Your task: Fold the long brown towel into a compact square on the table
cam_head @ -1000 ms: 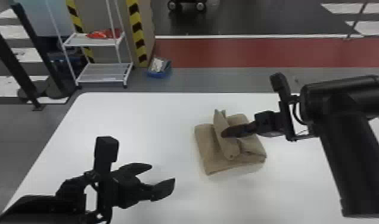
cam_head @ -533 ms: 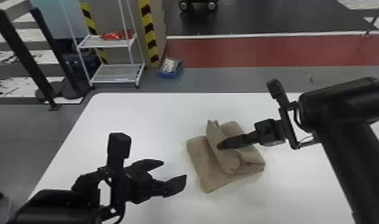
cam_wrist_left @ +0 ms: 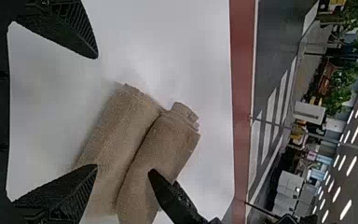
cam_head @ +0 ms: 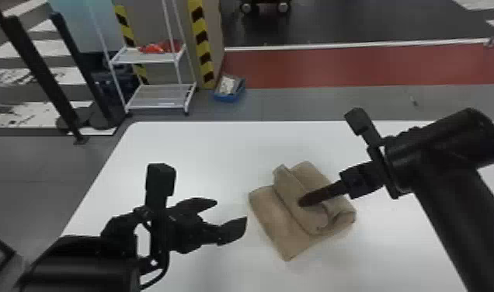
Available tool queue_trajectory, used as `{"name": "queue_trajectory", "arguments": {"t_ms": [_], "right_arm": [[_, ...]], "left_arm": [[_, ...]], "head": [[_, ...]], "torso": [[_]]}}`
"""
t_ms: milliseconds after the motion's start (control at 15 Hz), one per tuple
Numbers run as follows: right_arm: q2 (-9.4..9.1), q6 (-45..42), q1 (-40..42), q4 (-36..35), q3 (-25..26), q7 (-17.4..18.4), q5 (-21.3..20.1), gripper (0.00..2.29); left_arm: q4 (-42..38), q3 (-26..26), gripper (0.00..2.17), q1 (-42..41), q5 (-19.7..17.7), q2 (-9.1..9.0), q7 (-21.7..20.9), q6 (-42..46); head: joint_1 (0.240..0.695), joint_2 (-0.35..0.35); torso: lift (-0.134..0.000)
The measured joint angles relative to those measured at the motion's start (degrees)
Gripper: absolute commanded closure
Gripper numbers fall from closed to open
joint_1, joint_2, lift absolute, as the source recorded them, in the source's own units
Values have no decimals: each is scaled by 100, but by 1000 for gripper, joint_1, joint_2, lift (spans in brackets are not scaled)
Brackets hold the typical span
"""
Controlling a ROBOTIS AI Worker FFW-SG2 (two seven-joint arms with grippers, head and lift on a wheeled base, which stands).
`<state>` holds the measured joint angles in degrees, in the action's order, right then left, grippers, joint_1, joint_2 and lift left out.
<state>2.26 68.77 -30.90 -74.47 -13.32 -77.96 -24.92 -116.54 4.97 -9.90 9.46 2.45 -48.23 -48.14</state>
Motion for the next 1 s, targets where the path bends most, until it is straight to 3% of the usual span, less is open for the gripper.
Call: {"name": "queue_trajectory", "arguments": {"t_ms": [200, 267, 333, 400, 467, 600, 867, 933, 1000], "right_arm": [[53, -226, 105, -188, -54, 0, -37, 1477], [55, -234, 126, -298, -31, 0, 17, 1231], [55, -222, 144, -416, 4, 0, 98, 761], [58, -190, 167, -519, 47, 0, 165, 151], [68, -136, 209, -642, 106, 0, 226, -2], [135, 2, 322, -844, 219, 0, 423, -2], [297, 274, 389, -897, 771, 0, 1285, 103], [331, 345, 397, -885, 892, 0, 1383, 171], [340, 383, 402, -861, 994, 0, 1424, 410]], "left_arm": [[20, 2, 46, 32, 3, -19, 20, -12], [23, -6, 46, 34, 7, -23, 33, -14], [25, -12, 46, 37, 10, -25, 47, -16], [27, -14, 46, 43, 11, -26, 57, -16], [33, -16, 46, 51, 13, -29, 65, -16], [49, -40, 46, 77, 36, -46, 79, -16], [70, -107, 46, 118, 119, -70, 89, -62], [70, -133, 46, 119, 140, -72, 93, -154], [71, -168, 46, 119, 162, -73, 94, -216]], "head": [[695, 114], [695, 116], [695, 118], [695, 120], [695, 121], [695, 116], [695, 94], [695, 86], [695, 80]], "torso": [[-123], [-123], [-123], [-123], [-123], [-123], [-123], [-123], [-123]]}}
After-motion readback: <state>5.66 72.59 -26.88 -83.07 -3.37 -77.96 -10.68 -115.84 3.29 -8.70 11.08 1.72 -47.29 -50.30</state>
